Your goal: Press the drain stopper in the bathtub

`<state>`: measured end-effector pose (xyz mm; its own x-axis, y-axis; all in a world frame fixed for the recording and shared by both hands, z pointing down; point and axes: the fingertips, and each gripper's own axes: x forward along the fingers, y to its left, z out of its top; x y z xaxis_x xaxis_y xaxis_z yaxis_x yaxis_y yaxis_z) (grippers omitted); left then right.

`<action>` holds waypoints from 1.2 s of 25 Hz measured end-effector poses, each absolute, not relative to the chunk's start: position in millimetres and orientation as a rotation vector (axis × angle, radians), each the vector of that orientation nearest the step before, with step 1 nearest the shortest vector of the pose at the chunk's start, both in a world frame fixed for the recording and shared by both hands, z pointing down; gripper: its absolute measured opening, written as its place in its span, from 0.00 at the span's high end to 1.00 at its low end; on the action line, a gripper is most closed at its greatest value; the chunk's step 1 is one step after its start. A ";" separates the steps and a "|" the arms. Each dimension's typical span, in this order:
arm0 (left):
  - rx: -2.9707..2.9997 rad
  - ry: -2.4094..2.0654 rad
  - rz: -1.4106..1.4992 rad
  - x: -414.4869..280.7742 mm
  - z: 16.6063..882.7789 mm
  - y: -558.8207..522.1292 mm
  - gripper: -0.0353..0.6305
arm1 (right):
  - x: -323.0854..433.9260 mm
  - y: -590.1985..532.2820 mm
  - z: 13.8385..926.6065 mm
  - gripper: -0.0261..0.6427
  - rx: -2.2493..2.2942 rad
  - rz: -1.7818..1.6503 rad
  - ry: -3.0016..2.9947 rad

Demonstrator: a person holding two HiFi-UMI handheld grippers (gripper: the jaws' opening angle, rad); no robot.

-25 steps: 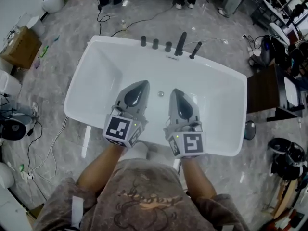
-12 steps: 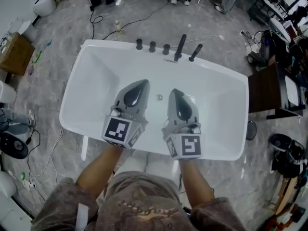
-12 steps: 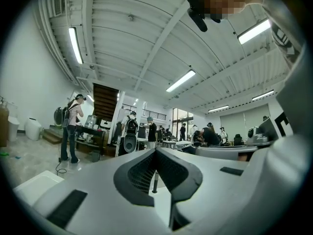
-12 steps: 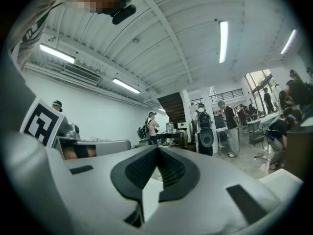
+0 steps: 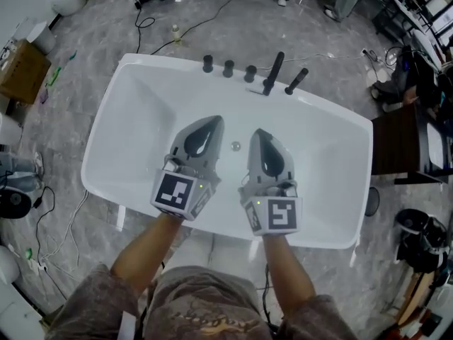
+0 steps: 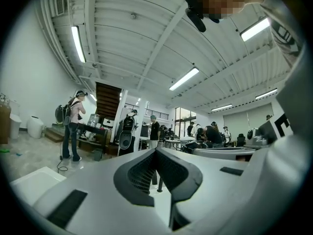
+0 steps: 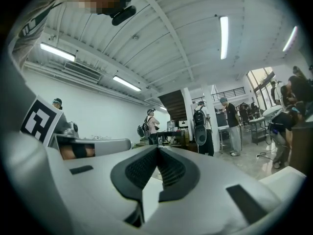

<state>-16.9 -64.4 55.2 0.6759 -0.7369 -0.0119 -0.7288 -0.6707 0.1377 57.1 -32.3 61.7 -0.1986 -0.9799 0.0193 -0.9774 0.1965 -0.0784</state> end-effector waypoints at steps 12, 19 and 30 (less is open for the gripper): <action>2.759 -1.206 -0.063 -8.1 142.1 -106.2 0.94 | 70.1 -76.7 144.4 0.96 -2.000 -0.148 2.402; 2.755 -1.198 -0.047 0.7 205.6 -134.0 0.94 | 82.6 -102.8 208.2 0.96 -2.027 -0.186 2.387; 2.745 -1.174 0.011 4.4 306.3 -163.8 0.94 | 77.6 -135.0 317.5 0.96 -2.029 -0.229 2.404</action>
